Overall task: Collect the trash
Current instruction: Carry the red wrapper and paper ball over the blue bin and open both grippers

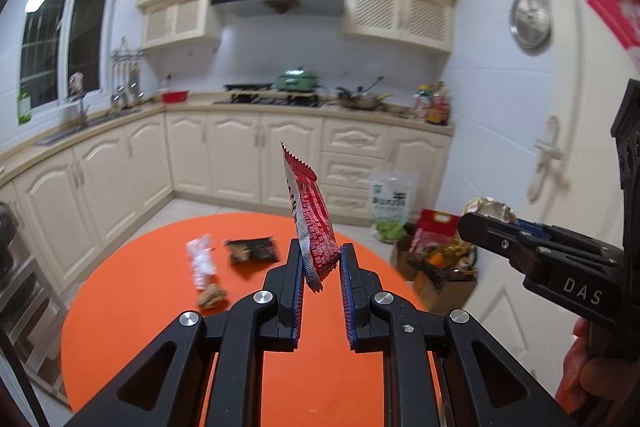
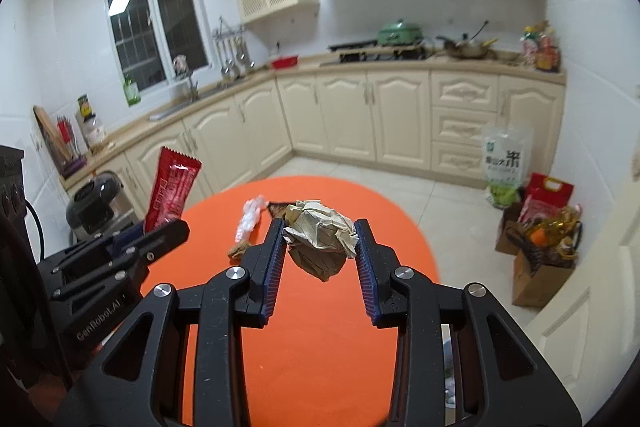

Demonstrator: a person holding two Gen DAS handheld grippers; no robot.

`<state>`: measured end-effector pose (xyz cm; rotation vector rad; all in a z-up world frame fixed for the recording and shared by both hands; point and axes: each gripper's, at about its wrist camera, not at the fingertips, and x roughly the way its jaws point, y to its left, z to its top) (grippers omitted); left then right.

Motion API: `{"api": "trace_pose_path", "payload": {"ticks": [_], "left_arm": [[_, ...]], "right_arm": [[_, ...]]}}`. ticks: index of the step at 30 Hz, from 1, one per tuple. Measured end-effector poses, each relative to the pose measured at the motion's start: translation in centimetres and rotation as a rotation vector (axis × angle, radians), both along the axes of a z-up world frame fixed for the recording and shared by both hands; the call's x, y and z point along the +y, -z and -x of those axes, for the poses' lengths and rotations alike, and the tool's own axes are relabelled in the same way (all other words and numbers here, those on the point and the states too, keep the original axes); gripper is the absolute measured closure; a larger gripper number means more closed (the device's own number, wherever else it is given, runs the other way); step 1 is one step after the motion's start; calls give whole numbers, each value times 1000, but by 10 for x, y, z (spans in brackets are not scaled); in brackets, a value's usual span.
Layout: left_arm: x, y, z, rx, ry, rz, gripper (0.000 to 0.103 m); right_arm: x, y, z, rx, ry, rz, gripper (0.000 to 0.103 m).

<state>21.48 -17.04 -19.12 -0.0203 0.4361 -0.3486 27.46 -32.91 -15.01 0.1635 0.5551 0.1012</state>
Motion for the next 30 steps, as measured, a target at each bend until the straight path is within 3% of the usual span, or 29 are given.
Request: {"api": "trace_pose_path", "payload": {"ticks": [6, 13, 22, 30], "left_arm": [[-13, -4, 53, -32, 96, 6, 91], [-28, 1, 72, -32, 211, -3, 91], [-49, 12, 36, 67, 342, -20, 90], [-83, 44, -27, 250, 411, -79, 90]], "right_arm": [[-38, -16, 42, -43, 89, -6, 71], [-93, -15, 74, -37, 221, -8, 71], [-178, 18, 82, 47, 368, -45, 71], [-244, 87, 51, 196, 419, -119, 71]]}}
